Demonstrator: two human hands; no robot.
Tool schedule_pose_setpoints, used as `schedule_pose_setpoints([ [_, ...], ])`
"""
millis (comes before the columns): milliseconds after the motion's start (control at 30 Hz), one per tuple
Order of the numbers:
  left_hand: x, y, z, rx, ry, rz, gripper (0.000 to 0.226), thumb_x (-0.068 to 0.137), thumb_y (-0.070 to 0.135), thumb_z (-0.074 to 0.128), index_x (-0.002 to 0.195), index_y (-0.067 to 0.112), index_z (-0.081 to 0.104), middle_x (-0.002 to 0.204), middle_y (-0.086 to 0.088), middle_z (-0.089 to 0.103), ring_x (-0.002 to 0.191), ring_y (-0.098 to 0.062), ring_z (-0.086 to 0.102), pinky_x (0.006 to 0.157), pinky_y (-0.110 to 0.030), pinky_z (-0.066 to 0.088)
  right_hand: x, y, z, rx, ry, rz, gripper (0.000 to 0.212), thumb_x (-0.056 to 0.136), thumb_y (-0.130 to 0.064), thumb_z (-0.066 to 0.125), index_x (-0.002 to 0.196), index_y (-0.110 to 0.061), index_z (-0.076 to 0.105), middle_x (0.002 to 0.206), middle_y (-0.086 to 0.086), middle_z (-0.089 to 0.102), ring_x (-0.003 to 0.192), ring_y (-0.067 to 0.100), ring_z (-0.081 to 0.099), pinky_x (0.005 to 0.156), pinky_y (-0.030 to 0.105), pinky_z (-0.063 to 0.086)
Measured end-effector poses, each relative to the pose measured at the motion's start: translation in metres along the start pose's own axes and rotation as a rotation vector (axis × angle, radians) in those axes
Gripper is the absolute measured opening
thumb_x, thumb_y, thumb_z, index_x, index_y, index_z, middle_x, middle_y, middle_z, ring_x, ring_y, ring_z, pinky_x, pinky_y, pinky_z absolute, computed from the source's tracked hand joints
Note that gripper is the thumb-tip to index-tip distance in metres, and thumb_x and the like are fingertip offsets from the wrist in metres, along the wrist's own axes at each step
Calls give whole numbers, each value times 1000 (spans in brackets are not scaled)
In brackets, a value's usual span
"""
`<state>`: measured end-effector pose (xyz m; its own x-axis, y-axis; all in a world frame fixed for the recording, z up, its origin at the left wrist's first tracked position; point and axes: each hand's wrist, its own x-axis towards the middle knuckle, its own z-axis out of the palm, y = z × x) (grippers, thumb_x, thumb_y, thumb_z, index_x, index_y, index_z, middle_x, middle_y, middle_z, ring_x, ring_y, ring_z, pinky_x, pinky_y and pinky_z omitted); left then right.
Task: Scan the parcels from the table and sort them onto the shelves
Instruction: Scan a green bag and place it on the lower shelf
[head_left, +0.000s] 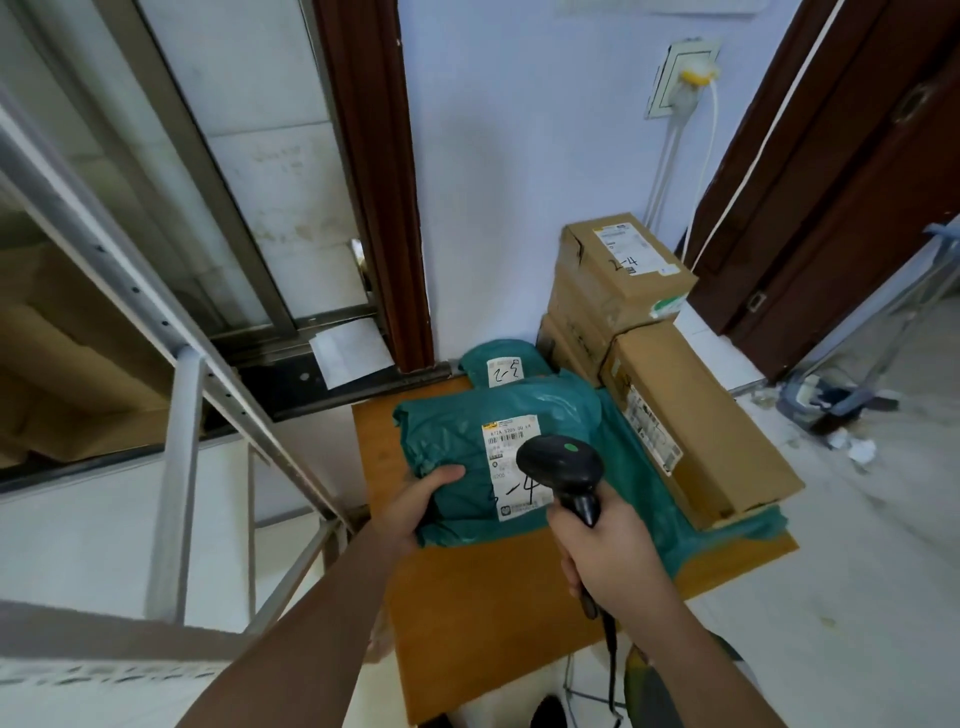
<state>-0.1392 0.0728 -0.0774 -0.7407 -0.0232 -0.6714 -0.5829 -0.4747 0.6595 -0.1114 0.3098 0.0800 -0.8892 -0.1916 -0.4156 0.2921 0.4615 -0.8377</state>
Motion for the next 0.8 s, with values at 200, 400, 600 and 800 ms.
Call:
schedule_pose_setpoints([
  [200, -37, -19, -10, -9, 32, 98, 95, 54, 37, 102, 137, 21, 59, 124, -13, 74, 112, -39, 71, 97, -59, 57, -31, -3, -10, -85, -95, -121, 7, 98, -16, 59, 93, -19, 54, 51, 2, 53, 42, 17, 52, 47, 30, 47],
  [400, -109, -60, -8, -93, 139, 195, 90, 59, 30, 98, 138, 16, 58, 122, -18, 74, 110, -40, 72, 88, -52, 61, -61, 15, -27, -164, -324, -243, 11, 97, -17, 61, 91, -16, 52, 55, 9, 48, 44, 21, 49, 52, 37, 47],
  [600, -203, -147, 4, -242, 275, 282, 90, 60, 27, 95, 140, 13, 55, 126, -20, 72, 114, -42, 70, 92, -55, 59, -113, 54, -46, -223, -553, -336, 7, 97, -15, 61, 97, -14, 54, 51, 7, 49, 44, 24, 46, 51, 37, 45],
  [800, -303, -237, 12, -392, 452, 327, 78, 67, 26, 87, 138, 14, 57, 123, -19, 73, 107, -39, 73, 77, -47, 62, -176, 76, -38, -268, -711, -389, 11, 95, -14, 62, 99, -7, 53, 55, 6, 48, 46, 21, 46, 49, 36, 45],
])
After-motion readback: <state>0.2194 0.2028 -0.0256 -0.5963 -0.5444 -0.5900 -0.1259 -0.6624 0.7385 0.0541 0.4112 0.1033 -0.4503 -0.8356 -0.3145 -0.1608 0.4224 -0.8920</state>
